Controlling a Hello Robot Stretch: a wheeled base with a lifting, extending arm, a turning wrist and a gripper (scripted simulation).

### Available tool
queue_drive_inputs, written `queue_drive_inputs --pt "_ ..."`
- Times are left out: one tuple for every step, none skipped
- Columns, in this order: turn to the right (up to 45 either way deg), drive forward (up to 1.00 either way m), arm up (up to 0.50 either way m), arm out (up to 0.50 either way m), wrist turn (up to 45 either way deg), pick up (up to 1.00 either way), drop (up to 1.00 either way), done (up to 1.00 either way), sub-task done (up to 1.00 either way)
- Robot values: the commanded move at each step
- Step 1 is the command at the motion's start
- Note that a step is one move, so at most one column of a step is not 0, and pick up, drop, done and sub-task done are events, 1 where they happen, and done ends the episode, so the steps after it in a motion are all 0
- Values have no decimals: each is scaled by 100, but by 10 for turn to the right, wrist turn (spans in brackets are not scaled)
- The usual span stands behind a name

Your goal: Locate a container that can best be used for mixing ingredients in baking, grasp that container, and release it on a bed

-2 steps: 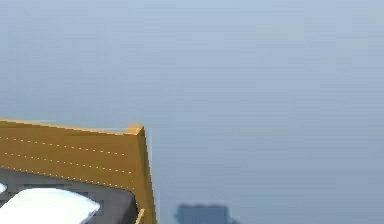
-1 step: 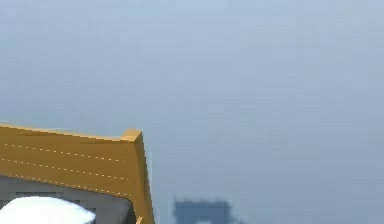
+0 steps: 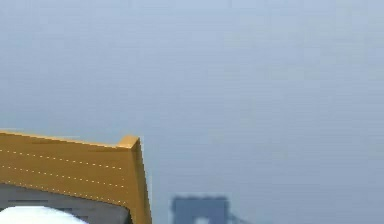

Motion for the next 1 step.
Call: queue_drive_inputs --pt "-450 0 0 0 0 0 0 0 0"
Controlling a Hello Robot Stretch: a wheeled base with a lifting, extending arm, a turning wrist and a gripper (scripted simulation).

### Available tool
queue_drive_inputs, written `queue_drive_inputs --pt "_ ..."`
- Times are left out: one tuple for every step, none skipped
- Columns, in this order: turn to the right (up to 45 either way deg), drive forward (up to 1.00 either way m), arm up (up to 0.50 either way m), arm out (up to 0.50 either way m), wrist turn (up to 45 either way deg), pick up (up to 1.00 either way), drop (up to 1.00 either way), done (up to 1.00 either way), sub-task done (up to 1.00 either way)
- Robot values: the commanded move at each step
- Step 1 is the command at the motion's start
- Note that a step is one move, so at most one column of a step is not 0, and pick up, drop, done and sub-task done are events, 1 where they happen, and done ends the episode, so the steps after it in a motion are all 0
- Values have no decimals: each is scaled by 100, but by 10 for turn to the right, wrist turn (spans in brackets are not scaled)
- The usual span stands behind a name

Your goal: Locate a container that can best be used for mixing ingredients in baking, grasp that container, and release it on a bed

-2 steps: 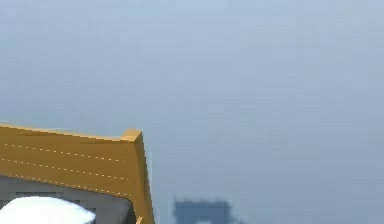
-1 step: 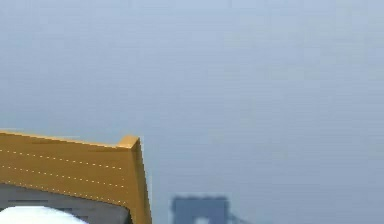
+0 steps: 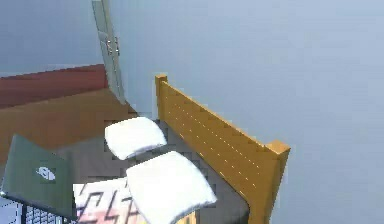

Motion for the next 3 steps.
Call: queue_drive_inputs --pt "-450 0 0 0 0 0 0 0 0" --pt "-450 0 0 0 0 0 0 0 0" --pt "-300 0 0 0 0 0 0 0 0"
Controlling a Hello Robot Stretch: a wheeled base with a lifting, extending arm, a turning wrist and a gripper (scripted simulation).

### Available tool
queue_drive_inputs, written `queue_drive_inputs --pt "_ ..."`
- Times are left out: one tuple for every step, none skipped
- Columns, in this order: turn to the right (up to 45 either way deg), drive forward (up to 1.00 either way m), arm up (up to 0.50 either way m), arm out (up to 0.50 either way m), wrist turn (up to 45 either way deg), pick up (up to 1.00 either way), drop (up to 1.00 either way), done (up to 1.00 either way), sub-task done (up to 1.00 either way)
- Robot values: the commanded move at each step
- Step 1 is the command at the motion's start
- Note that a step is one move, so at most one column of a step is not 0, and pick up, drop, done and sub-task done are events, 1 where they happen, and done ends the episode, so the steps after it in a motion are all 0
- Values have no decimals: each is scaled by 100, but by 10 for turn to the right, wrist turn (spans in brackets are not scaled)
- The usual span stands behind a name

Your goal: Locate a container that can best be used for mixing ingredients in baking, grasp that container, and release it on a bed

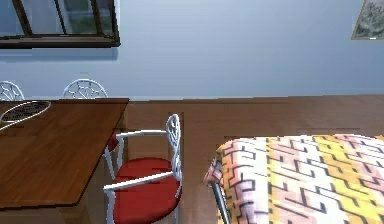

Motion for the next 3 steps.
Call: queue_drive_inputs --pt "0 0 0 48 0 0 0 0 0" --pt "0 0 0 0 450 0 0 0 0" --pt "0 0 0 0 330 0 0 0 0"
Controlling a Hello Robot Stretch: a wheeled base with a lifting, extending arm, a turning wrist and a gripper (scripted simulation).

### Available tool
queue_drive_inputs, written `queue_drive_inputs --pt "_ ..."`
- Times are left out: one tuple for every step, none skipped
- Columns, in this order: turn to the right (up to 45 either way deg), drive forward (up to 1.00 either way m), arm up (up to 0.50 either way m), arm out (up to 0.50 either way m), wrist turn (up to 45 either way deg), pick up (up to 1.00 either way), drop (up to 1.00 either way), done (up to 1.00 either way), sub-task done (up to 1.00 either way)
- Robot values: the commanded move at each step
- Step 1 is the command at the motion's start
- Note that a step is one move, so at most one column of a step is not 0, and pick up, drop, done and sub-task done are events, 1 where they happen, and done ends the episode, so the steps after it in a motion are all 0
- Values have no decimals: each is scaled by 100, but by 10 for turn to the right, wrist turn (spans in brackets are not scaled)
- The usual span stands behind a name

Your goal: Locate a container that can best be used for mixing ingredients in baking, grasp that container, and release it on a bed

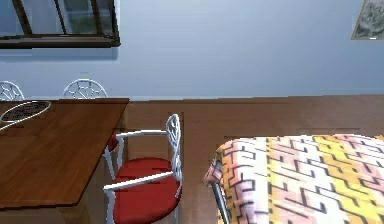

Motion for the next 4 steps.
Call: queue_drive_inputs --pt "0 0 -24 0 0 0 0 0 0" --pt "0 0 -32 0 0 0 0 0 0" --pt "0 0 0 0 0 0 100 0 0" --pt "0 0 10 0 0 0 0 0 0"
